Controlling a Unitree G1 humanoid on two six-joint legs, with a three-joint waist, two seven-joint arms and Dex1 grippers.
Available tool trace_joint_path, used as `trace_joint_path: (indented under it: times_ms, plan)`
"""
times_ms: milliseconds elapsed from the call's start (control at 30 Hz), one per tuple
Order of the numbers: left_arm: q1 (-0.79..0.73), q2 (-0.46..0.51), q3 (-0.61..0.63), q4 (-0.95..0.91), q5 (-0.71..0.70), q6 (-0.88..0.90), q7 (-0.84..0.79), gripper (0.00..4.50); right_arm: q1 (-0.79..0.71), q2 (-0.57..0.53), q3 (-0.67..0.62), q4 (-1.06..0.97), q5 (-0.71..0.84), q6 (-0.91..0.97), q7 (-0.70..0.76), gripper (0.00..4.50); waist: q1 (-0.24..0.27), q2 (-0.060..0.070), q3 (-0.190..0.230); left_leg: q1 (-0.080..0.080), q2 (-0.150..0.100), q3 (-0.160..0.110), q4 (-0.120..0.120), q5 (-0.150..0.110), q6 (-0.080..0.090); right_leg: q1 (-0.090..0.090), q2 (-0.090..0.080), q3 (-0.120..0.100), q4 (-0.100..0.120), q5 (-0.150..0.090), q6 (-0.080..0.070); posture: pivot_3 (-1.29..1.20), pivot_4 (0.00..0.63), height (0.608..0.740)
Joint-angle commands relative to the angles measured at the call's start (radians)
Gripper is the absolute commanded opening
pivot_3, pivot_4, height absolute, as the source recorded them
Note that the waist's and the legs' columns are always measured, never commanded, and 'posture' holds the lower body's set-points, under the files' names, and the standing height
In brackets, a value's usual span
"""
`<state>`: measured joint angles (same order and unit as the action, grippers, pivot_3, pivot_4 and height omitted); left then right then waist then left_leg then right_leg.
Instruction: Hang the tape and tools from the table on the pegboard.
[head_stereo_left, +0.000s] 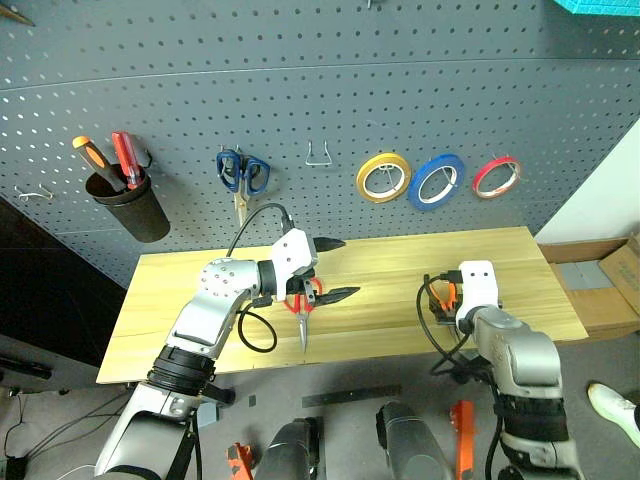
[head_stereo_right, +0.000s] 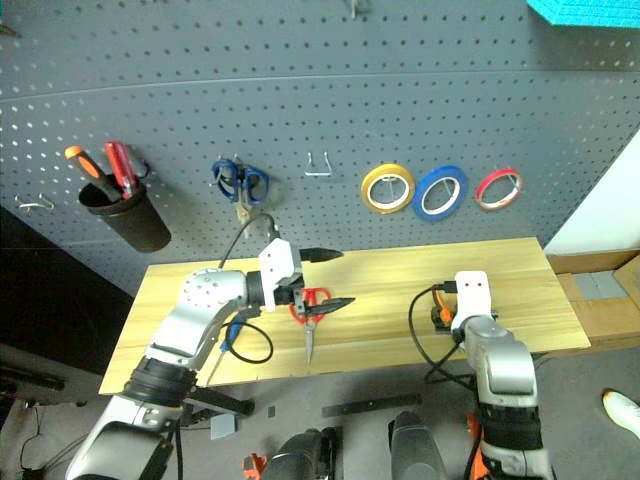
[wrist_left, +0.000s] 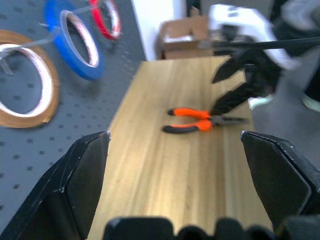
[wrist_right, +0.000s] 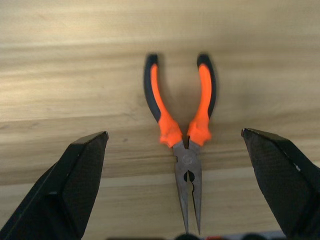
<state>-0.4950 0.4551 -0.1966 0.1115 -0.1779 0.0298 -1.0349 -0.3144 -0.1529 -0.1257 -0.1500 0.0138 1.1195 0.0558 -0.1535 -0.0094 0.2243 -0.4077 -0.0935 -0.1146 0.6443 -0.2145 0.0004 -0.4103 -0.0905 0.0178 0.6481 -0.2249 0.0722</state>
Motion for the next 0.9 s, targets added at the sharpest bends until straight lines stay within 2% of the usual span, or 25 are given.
trace_joint_path:
  times_ms: [33, 600, 900]
  plan:
    - [-0.012, -0.005, -0.007, -0.024, 0.004, -0.021, -0.003, 4.50, -0.058, -0.013, 0.004, 0.130, 0.000, -0.062, 0.002, 4.44, -0.004, 0.000, 0.000, 0.000, 0.001, 0.000, 0.000, 0.000, 0.000, 0.000, 0.001, 0.000, 0.000, 0.000, -0.001, -0.27, 0.185, 0.740]
    - [0.015, 0.000, -0.003, -0.051, 0.006, -0.005, 0.019, 4.50, -0.278, -0.084, 0.059, 0.696, -0.019, -0.344, 0.040, 4.44, -0.017, 0.000, 0.000, 0.001, 0.001, 0.004, 0.000, 0.000, 0.000, 0.000, 0.001, 0.003, 0.000, 0.002, -0.002, -0.23, 0.175, 0.740]
    - [0.016, 0.001, 0.003, -0.042, 0.006, -0.008, 0.034, 4.50, -0.352, -0.108, 0.081, 0.875, -0.018, -0.366, 0.082, 4.44, -0.017, 0.000, -0.001, 0.002, 0.001, 0.005, 0.000, 0.000, 0.000, 0.001, 0.001, 0.004, 0.000, 0.002, -0.002, -0.23, 0.168, 0.740]
